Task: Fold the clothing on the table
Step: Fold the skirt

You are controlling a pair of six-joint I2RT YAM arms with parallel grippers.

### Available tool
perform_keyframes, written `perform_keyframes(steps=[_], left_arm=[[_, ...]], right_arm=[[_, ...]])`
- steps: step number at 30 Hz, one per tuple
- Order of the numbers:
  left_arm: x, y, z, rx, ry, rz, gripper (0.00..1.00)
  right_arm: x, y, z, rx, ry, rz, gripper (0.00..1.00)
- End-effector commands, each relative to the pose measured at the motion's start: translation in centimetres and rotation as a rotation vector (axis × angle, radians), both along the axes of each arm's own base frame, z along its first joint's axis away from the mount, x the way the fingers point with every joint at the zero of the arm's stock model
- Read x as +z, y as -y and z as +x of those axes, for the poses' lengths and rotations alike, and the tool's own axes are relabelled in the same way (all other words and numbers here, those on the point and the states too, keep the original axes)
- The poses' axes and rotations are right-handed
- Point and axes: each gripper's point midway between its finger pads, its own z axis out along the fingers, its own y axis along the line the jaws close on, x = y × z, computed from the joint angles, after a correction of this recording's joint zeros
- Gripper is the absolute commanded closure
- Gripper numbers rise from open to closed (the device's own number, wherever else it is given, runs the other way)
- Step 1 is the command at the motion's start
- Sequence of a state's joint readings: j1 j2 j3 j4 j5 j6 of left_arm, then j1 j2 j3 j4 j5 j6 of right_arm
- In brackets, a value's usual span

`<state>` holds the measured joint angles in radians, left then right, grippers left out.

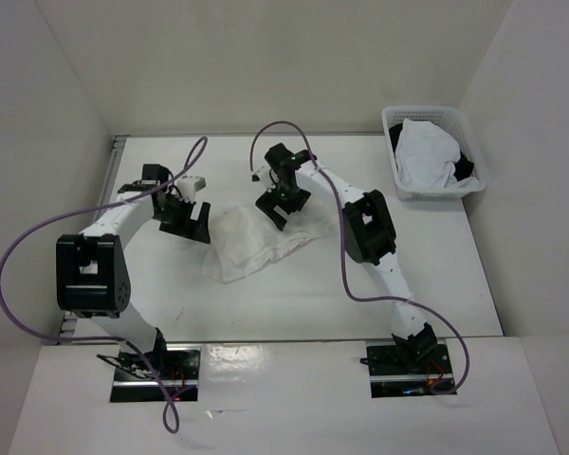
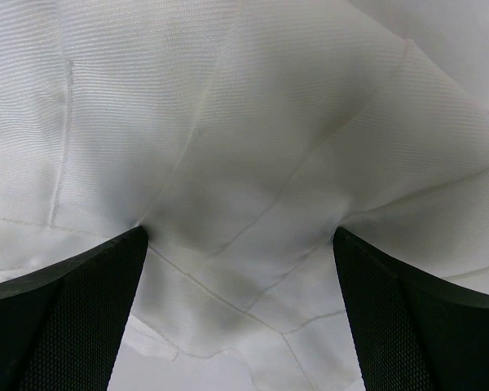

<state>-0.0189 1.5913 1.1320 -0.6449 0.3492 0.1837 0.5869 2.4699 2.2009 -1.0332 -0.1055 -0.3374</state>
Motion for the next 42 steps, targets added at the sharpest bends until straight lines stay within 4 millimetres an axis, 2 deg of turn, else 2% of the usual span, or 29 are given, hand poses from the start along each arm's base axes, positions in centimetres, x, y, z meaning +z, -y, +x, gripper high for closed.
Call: perform_keyframes(steps=[1, 2, 4, 5, 6, 7, 9, 20, 28, 33, 36, 38, 42], left_arm=[[1.3, 0.3, 2.0, -0.067, 0.060, -0.182, 0.01], [1.6, -0.7, 2.9, -0.042, 0.079, -0.200, 0.02], [1.1, -0.4, 3.4, -0.057, 0.060, -0.290, 0.05], [0.2, -0.7, 3.6, -0.042, 0.033, -0.325, 0.06], [0.4, 0.2, 3.5, -0.069, 0.022, -0.388, 0.09], [0.4, 0.1, 3.6, -0.073, 0.015, -0.412, 0.12], [-0.5, 0.8, 3.5, -0.090, -0.021, -0.472, 0.14], [-3.3, 1.3, 3.3, -0.082, -0.120, -0.535, 0.20], [-3.7, 1.8, 3.7, -0.075, -0.128, -0.585, 0.22], [-3.8, 1.9, 4.6, -0.051, -0.145, -0.616, 0.26], [-4.5, 2.3, 4.5, -0.057, -0.158, -0.617, 0.31], [-4.3, 2.2, 5.0, -0.055, -0.146, -0.616, 0.35], [-4.7, 2.5, 5.1, -0.061, -0.158, -0.617, 0.56]], right_arm=[[-1.7, -2.2, -1.4, 0.071, -0.032, 0.081, 0.02], [-1.7, -2.0, -1.7, 0.071, -0.038, 0.077, 0.02], [-1.5, -2.0, -1.6, 0.080, -0.028, 0.080, 0.02], [-1.5, -2.0, -1.6, 0.080, -0.028, 0.080, 0.02], [-1.5, -2.0, -1.6, 0.080, -0.028, 0.080, 0.02], [-1.5, -2.0, -1.6, 0.080, -0.028, 0.080, 0.02], [-1.5, -2.1, -1.4, 0.081, -0.020, 0.085, 0.02], [-1.4, -2.4, -1.3, 0.084, -0.016, 0.099, 0.02], [-1.8, -2.5, -1.5, 0.086, -0.029, 0.101, 0.02], [-1.6, -2.4, -1.6, 0.086, -0.029, 0.101, 0.02], [-1.9, -2.3, -1.8, 0.085, -0.036, 0.096, 0.02], [-1.9, -2.4, -1.7, 0.086, -0.029, 0.101, 0.02], [-1.9, -2.4, -1.7, 0.086, -0.029, 0.101, 0.02]])
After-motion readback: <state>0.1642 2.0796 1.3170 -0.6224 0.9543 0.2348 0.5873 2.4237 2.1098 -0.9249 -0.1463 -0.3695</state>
